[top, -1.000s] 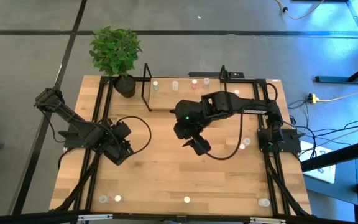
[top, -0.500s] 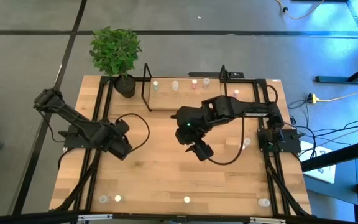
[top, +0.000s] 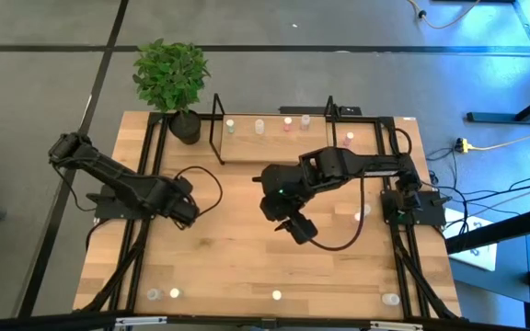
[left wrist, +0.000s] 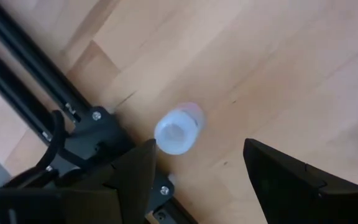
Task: Pick and place medicine bottles onto shelf by color
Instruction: Put the top transparent medicine bottle on the shelf aligned with the other transparent medicine bottle
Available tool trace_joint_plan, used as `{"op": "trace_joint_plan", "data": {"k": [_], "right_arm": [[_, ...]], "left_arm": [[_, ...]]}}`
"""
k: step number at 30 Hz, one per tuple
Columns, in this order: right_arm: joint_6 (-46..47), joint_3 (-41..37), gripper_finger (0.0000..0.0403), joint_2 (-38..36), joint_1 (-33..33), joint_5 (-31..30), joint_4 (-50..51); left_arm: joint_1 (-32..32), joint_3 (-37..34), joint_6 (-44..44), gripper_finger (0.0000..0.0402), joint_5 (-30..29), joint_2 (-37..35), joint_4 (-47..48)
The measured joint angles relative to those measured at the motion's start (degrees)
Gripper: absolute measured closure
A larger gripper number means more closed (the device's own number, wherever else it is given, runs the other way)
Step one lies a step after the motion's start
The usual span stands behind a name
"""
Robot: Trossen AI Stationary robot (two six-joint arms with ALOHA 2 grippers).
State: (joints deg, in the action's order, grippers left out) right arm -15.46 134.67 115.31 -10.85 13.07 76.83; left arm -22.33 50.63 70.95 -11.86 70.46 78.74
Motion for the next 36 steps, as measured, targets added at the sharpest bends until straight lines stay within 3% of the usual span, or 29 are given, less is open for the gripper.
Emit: {"op": "trace_joint_plan", "data": {"k": [3,8,11,36], "right_arm": [[0.05,-0.06,0.0162,0.02,0.0,-1.98,-0.4],[2.94,-0.09,0.0162,0.02,0.02,-12.36,-0.69],[3.26,-0.09,0.0162,0.02,0.04,-14.98,-0.69],[3.02,-0.11,0.0162,0.02,0.15,-15.01,-0.69]], "left_arm": [[-0.02,0.0,-1.02,0.0166,0.0,0.0,-0.54],[-0.02,0.0,-1.03,0.0166,0.03,0.0,-0.46],[-0.02,-0.08,-0.81,0.0166,0.5,0.0,-1.14],[0.33,-9.59,3.92,0.0166,-0.73,0.01,-5.78]]}}
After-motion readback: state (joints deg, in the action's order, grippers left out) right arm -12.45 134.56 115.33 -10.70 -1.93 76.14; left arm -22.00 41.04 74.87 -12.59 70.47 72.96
